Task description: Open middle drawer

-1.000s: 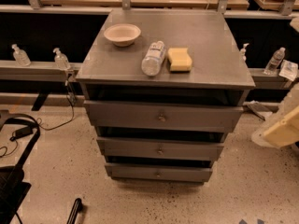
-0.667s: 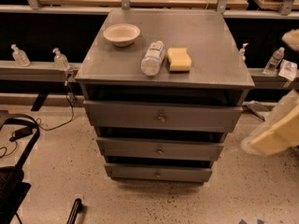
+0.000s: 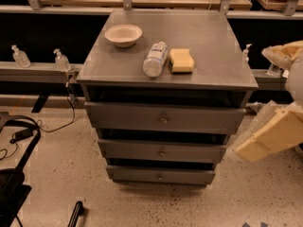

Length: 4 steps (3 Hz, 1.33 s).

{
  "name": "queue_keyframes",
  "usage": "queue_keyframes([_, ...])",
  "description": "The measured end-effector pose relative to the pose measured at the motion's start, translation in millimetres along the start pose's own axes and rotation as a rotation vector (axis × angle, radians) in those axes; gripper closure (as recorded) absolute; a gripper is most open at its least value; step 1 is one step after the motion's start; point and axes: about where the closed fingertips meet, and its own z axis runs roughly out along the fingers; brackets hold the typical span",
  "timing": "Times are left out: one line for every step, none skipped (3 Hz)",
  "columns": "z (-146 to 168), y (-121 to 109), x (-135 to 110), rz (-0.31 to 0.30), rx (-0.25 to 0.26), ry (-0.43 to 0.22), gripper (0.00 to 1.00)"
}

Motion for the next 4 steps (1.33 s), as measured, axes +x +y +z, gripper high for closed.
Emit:
queue_keyframes([59.2,-12.8,34.0,0.048,-0.084,-0.062,0.0])
queue_keyframes([151.6,-7.5,82.7,0.164,-0.155,-0.182,0.0])
queue_keyframes([196.1,-11.9,89.6,0.253,-0.156,-0.373,0.0])
queue_keyframes([220.0,-1.5,70.2,0.282,-0.216,-0.528,0.0])
